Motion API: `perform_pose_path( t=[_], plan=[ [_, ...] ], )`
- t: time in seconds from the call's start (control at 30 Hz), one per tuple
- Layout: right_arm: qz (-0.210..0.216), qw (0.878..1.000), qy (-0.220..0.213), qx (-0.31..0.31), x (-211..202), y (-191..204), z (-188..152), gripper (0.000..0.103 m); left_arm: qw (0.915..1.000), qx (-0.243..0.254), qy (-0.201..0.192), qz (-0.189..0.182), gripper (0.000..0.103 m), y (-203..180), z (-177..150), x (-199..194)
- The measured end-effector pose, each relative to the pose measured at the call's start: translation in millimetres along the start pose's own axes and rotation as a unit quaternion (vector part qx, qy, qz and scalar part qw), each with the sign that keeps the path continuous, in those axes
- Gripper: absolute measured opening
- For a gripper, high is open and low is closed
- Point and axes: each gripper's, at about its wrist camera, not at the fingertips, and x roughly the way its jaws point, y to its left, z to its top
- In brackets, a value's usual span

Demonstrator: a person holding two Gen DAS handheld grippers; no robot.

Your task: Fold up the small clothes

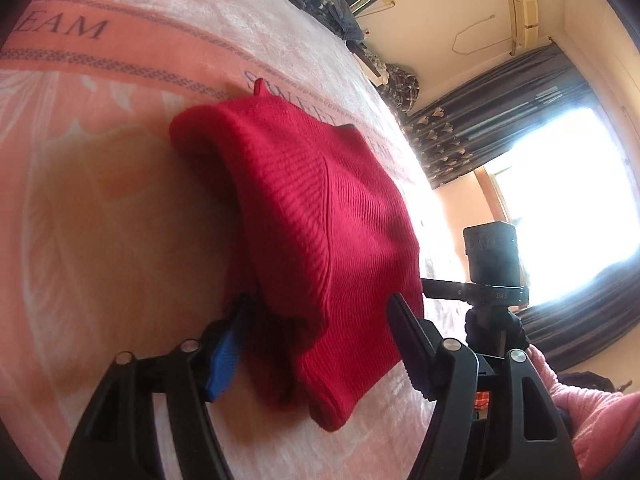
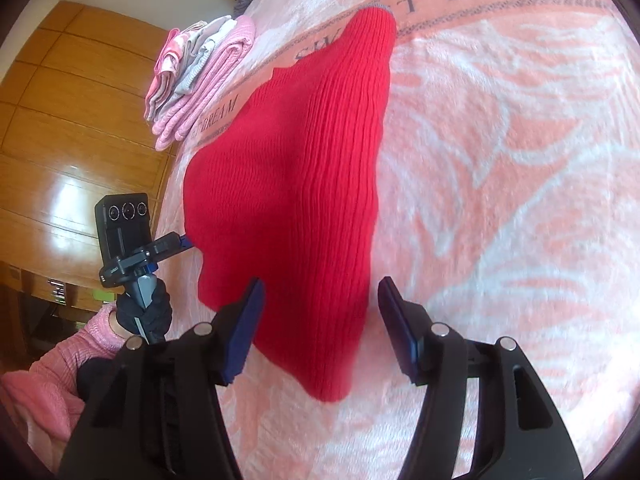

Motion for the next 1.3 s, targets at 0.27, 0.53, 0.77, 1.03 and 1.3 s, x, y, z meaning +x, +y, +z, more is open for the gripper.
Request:
perform_pose_path(
  t=[0.27,0.53,0.77,1.03,1.3],
  plan=[
    [0.039,0.999,-0.014,0.022,4.2,-14.0,-30.4,0.056,0.9977,0.028,0.001,0.061,0.069,-6.5,-22.1,6.3],
    [0.047,0.999,-0.006,0.014,18.8,-8.6,-29.2,0.034,0.9878,0.045,-0.006,0.149,0.069,-12.7,-33.2,0.9],
    [0.079,0.997,-0.009,0.004,10.2,5.4,-31.9,0.016,0.9951,0.032,0.03,0.089,0.032,-12.9,-39.7,18.9],
    [0.062,0.998,0.007,-0.01,8.0,10.3,-41.9,0.016,0.9974,-0.016,0.041,0.057,0.021,-4.0,-37.3,7.2],
    [0.026,1.0,0.013,-0.01,23.4,0.4,-48.1,0.016,0.9967,-0.005,0.043,0.069,0.025,8.1,-45.0,13.4]
  ],
)
